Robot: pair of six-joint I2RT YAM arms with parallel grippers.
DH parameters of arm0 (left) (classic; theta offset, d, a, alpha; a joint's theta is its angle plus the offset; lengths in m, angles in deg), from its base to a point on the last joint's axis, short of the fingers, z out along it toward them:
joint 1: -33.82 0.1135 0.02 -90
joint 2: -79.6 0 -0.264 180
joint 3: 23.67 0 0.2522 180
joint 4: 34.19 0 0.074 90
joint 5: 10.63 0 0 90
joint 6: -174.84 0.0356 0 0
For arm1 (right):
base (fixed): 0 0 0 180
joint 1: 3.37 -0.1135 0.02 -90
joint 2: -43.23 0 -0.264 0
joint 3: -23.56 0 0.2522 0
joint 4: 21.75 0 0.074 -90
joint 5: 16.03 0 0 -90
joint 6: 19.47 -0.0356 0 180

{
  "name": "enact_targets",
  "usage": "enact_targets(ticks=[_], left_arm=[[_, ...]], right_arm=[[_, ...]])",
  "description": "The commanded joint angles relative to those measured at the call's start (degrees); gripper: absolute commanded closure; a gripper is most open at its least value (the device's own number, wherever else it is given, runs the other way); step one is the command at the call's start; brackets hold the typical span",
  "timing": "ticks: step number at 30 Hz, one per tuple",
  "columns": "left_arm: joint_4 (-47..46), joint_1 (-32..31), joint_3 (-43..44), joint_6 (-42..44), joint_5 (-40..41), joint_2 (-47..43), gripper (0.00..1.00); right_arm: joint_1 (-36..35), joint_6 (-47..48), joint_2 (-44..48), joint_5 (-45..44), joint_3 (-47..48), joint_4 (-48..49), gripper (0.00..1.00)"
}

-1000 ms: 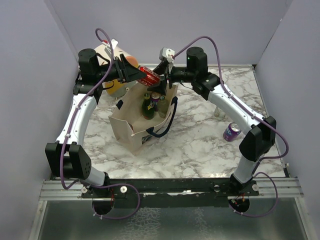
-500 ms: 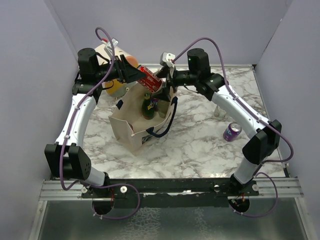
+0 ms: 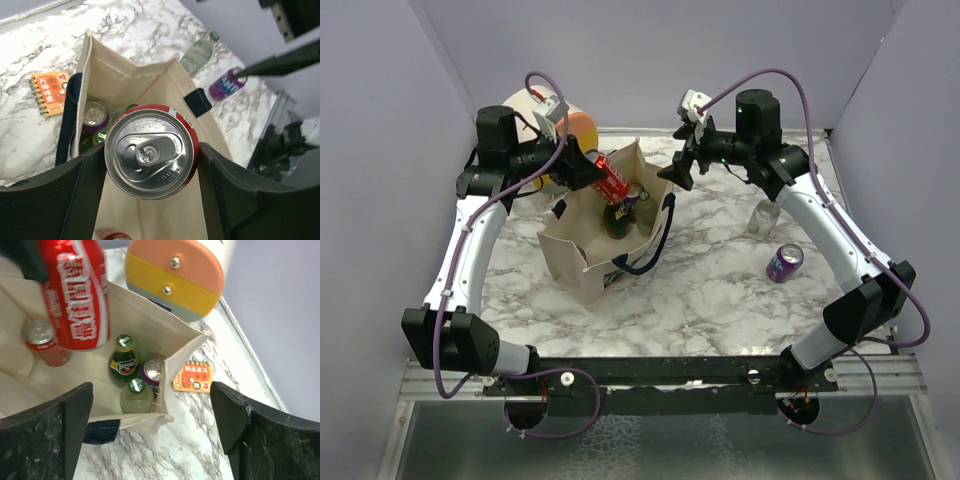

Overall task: Place the beverage into the canvas bag
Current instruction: Place the drink in the canvas bag.

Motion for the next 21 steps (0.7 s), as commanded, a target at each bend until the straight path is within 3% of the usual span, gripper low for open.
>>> enact_targets(ticks=[1,8,21], left_arm=[[12.3,-3.3,3.8,21.6,1.6,-2.8,1.00],[22.6,-7.8,3.5,38.2,3.5,-1.3,1.00],[21.9,-14.7,-4.1,53.1,5.9,3.1,1.00]], right_arm=[[0.6,-1.6,1.0,-5.5,-1.8,3.6,0.00],[0.8,-1.4,-2.0,-7.2,0.2,5.8,0.00],[2.4,-2.4,-4.8,-11.0,1.0,8.1,0.00]])
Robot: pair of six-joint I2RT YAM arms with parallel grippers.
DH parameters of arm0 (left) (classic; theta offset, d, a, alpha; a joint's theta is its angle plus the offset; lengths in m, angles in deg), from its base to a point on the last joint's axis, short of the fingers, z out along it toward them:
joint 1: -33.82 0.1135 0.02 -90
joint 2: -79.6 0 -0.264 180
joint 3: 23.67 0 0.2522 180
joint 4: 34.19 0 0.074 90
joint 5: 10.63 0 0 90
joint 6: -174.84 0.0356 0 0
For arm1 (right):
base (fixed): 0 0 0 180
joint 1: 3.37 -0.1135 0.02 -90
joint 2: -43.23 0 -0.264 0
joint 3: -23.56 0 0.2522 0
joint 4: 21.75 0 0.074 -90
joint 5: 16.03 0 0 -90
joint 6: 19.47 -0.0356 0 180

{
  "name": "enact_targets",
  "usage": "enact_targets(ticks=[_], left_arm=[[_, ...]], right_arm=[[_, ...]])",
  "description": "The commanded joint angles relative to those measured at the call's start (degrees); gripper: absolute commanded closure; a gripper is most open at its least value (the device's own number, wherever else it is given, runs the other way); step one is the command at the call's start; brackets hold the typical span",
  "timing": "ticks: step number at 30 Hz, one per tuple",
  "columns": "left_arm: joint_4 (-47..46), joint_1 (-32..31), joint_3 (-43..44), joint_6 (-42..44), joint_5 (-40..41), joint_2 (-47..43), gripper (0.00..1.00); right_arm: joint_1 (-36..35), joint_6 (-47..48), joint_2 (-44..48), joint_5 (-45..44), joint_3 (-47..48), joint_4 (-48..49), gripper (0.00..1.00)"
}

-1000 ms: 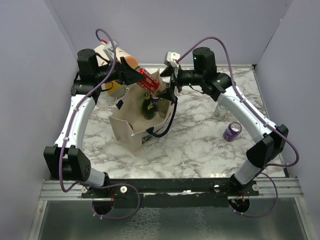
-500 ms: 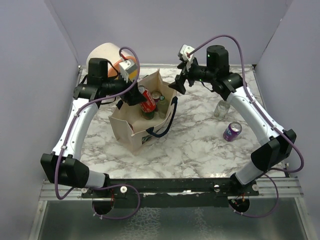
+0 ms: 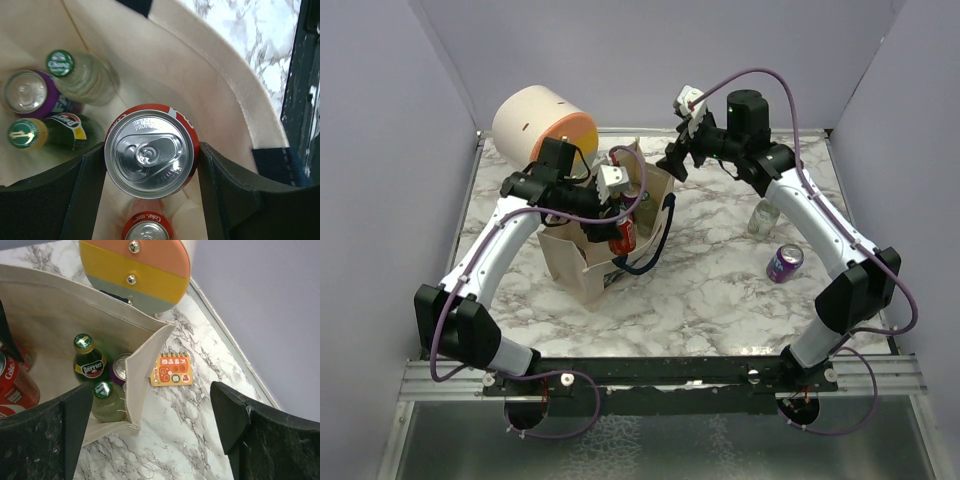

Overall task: Place the beverage into the canvas bag
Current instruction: Place the drink in the canvas bag.

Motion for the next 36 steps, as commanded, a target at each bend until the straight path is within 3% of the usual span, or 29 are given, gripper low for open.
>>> enact_targets(ticks=[1,11,36], left_arm=[[-3.5,-0.8,-1.9,7.0,-0.7,1.0,1.00],[-6.6,-1.2,-3.9,13.0,-0.7,6.0,1.00],[-17.2,-2.6,-6.8,14.8,0.8,13.9,1.00]], right_arm=[[1.0,-0.6,-1.6,-3.1,2.3,2.3,0.00],[1.4,0.5,-2.6,-4.0,2.7,2.3,0.00],[1.4,2.2,-3.8,-6.2,3.0,2.6,0.00]])
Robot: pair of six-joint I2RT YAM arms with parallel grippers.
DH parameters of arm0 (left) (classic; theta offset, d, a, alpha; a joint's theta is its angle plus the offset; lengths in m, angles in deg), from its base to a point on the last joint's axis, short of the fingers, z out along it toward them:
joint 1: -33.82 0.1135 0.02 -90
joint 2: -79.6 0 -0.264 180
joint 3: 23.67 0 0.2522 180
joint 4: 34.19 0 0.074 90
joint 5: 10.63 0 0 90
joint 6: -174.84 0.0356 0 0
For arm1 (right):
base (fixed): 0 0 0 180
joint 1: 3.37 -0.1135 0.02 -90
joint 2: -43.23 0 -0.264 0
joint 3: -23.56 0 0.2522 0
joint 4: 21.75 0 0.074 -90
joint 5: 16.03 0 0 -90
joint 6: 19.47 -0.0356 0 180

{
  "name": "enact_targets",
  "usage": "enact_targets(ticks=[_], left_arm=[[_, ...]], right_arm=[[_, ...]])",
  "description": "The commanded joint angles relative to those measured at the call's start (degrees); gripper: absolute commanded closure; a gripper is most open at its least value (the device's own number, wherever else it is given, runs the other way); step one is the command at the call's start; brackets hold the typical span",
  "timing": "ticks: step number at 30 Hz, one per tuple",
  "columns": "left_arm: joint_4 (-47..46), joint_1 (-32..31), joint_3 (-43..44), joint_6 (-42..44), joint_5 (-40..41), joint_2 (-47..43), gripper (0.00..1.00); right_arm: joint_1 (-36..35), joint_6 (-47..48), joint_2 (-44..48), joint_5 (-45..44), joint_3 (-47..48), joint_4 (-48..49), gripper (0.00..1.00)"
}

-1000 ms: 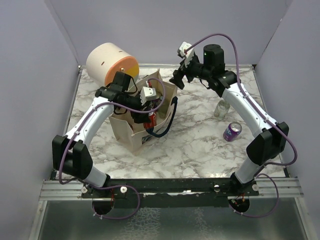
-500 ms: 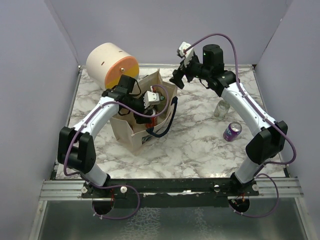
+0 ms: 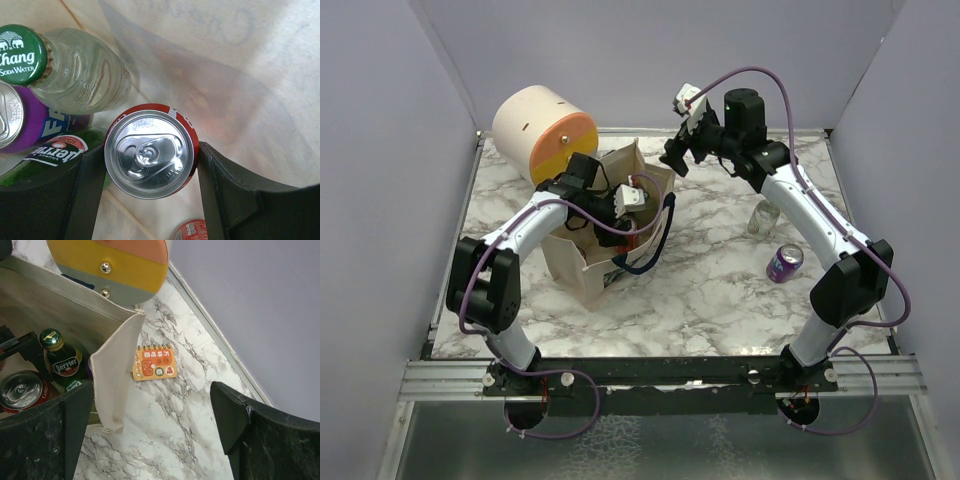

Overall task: Place the beverage into the canvas bag
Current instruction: Place the drink in the canvas bag.

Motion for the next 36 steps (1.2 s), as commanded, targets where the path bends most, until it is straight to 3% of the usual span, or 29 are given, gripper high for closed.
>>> enact_targets(ticks=[1,19,31,36], left_arm=[[-4.6,-0.2,0.6,1.5,-2.7,0.6,1.00],[-7.2,-0.5,-1.3,1.7,-2.8,5.2,1.00],[-2.7,-1.1,-2.3,3.7,-2.8,3.8,0.83],[-0.5,-1.1,-2.4,4.8,-2.5,2.9,0.69]], right_arm=[[0.3,1.0,-0.7,-2.3,1.9,1.7,0.00],[0.3,1.9,-1.3,-2.8,1.6,1.8,0.00],[0.3,1.7,-1.3,-2.2,1.1,1.8,0.00],[0.3,1.6,-1.2,-2.0,0.9,1.8,0.00]])
